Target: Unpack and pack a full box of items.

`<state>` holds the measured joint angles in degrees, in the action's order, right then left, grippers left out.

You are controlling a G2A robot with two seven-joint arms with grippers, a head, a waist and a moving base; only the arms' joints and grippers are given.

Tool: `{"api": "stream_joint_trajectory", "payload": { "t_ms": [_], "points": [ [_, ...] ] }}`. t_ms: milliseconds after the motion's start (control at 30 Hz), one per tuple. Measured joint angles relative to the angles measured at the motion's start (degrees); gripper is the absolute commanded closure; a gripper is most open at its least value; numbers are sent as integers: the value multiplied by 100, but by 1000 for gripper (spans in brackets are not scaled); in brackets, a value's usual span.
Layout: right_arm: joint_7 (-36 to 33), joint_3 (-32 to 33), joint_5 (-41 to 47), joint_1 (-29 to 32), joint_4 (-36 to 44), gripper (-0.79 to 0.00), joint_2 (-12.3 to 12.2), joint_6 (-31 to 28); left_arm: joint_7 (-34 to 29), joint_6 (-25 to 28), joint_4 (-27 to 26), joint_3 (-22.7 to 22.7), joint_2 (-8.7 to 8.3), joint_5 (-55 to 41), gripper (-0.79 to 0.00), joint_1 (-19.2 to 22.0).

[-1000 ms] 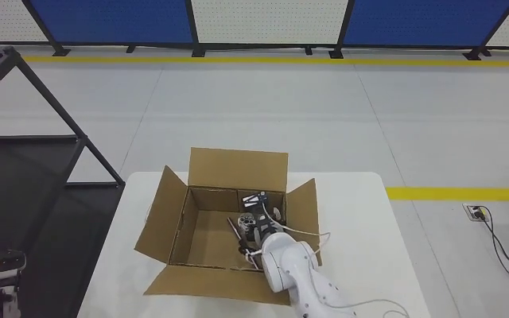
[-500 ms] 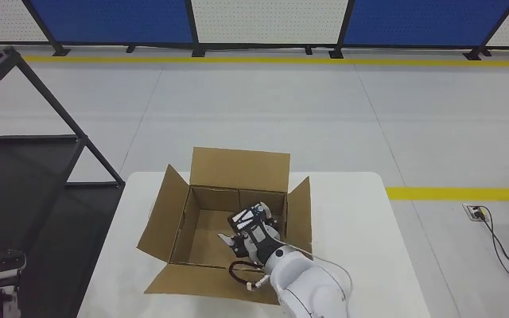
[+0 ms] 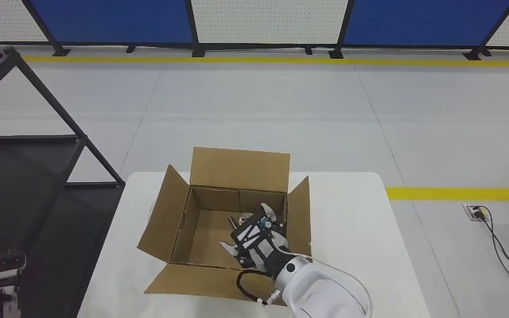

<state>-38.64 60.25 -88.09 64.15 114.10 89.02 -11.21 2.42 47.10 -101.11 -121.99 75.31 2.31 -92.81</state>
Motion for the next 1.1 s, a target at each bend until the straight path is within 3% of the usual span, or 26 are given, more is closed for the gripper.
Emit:
{"api": "stream_joint_trajectory", "payload": {
  "t_ms": [233,367,567,667,1100],
  "points": [
    [303,263,839,326,761,-785,-39,-266,-170,-3,-136,5,-13,31,-785,-12],
    [301,677,1452,601,1355,-785,-81,-220,-627,175,-175,89,-49,-132,-785,-107],
    [30,1741,3222,902,1758,-785,-127,221,-2310,191,-160,187,-235,-882,-785,-250],
    [-47,2067,3681,942,1765,-785,-139,345,-3108,297,-185,93,-326,-1055,-785,-306],
    [-13,2006,3618,1014,1711,-785,-147,372,-3261,165,-271,182,-338,-1213,-785,-367]
  ]
}}
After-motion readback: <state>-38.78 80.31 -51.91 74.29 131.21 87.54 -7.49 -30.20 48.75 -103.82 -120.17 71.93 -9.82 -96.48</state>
